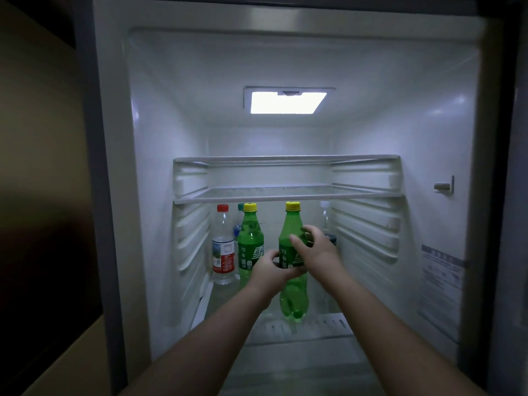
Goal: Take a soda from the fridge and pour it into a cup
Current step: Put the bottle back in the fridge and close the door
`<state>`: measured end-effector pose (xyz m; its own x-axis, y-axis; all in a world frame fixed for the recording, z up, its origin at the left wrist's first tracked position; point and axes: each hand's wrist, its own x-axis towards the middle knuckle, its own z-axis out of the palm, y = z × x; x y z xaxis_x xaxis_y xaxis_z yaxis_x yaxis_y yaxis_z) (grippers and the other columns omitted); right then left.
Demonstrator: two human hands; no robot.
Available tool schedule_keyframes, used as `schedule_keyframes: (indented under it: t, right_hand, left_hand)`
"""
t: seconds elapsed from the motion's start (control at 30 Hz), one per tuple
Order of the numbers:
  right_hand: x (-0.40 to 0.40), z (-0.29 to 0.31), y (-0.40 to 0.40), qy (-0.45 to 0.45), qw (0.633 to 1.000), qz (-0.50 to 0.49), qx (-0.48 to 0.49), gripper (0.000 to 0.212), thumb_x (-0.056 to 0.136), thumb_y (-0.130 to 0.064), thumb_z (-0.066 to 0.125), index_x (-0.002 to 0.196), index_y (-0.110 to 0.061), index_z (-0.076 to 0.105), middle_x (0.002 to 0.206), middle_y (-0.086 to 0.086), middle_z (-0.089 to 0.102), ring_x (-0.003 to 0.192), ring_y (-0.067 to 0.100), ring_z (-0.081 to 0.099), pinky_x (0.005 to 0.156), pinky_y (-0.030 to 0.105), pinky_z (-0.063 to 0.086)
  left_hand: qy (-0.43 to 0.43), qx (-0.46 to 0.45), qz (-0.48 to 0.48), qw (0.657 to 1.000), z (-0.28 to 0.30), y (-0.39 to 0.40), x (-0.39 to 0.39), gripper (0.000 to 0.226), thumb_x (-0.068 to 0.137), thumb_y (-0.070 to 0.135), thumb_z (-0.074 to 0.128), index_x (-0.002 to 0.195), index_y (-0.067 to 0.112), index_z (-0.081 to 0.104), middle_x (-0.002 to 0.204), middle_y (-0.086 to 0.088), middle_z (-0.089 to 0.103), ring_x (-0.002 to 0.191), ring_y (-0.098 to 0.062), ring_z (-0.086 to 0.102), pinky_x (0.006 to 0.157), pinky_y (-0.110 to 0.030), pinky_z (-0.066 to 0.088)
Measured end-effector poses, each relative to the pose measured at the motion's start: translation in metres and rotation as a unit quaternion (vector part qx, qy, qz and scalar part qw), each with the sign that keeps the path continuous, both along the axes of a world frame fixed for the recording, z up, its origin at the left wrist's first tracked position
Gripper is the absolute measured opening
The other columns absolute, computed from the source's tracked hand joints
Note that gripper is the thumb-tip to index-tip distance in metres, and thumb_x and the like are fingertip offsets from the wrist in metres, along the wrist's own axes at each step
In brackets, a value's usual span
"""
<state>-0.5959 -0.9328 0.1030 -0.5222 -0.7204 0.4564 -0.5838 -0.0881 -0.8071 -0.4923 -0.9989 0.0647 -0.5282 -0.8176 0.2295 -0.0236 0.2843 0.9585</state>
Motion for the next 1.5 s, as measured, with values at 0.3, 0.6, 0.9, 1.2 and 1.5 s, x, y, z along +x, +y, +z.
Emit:
schedule_keyframes:
  t: [0.3,0.6,0.9,1.2,1.5]
  right_hand:
    - [-0.018,-0.004,-0.022,0.008,1.0,0.001,0.0,0.053,0.092,-0.035,0.059,0.139,-0.016,0.046,0.134,0.007,0.055,0.12,0.02,0.052,0.097,0.033,0.045]
    - [-0.02,-0.007,-0.02,-0.005,1.0,0.028,-0.006,0.051,0.094,-0.029,0.058,0.141,-0.018,0.043,0.122,0.002,0.06,0.099,0.011,0.057,0.084,0.024,0.048]
    - [-0.014,-0.01,-0.006,-0.002,0.998,0.037,0.045,0.052,0.097,-0.031,0.05,0.145,-0.023,0.035,0.13,0.004,0.057,0.097,0.014,0.054,0.082,0.028,0.047]
    - [-0.013,-0.029,0.017,-0.027,0.992,0.013,0.119,0.059,0.099,-0.044,0.039,0.15,-0.017,0.026,0.151,0.01,0.036,0.135,0.028,0.039,0.108,0.042,0.035]
    - [-0.006,-0.066,0.052,0.177,0.959,-0.067,0.21,0.056,0.099,-0.049,0.027,0.142,-0.015,0.037,0.143,0.014,0.045,0.129,0.03,0.041,0.106,0.044,0.036]
  left_hand:
    - [-0.007,0.007,0.013,1.0,-0.001,-0.022,-0.022,0.05,0.07,0.02,0.087,0.112,0.013,0.06,0.097,-0.002,0.071,0.089,-0.016,0.068,0.064,-0.025,0.053]
    - [-0.022,0.006,0.039,0.999,-0.007,-0.028,-0.033,0.056,0.071,0.024,0.086,0.117,0.014,0.058,0.101,-0.001,0.07,0.094,-0.019,0.068,0.085,-0.042,0.058]
    - [-0.088,-0.008,0.049,0.995,-0.009,-0.009,-0.021,0.057,0.083,0.034,0.074,0.13,0.019,0.046,0.099,0.007,0.057,0.105,-0.023,0.061,0.082,-0.033,0.052]
    - [-0.094,-0.019,0.096,0.991,-0.025,0.02,-0.007,0.061,0.092,0.032,0.062,0.143,0.009,0.037,0.134,-0.011,0.051,0.106,-0.017,0.047,0.089,-0.032,0.042]
    - [-0.188,-0.123,0.135,0.965,-0.029,0.057,0.02,0.039,0.097,0.036,0.052,0.129,0.014,0.058,0.128,-0.005,0.062,0.111,-0.018,0.057,0.094,-0.032,0.045]
